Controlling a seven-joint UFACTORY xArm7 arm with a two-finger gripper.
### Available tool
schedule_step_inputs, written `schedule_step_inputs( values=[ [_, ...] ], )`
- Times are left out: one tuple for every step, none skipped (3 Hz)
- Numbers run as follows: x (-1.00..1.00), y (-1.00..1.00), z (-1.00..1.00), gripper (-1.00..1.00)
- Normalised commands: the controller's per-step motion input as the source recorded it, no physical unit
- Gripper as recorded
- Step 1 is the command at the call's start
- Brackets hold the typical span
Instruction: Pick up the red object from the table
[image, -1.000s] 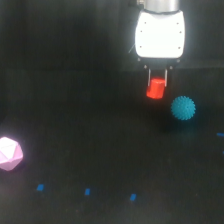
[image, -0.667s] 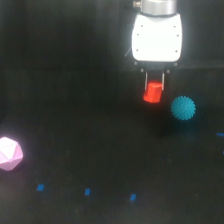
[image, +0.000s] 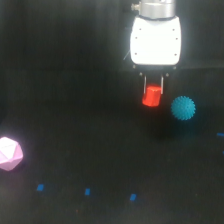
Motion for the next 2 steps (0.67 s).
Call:
schedule_step_inputs(
  values=[
    [0.0,0.0,0.18,-1.0],
    [0.02,-0.33,-0.56,-1.0]
  ],
)
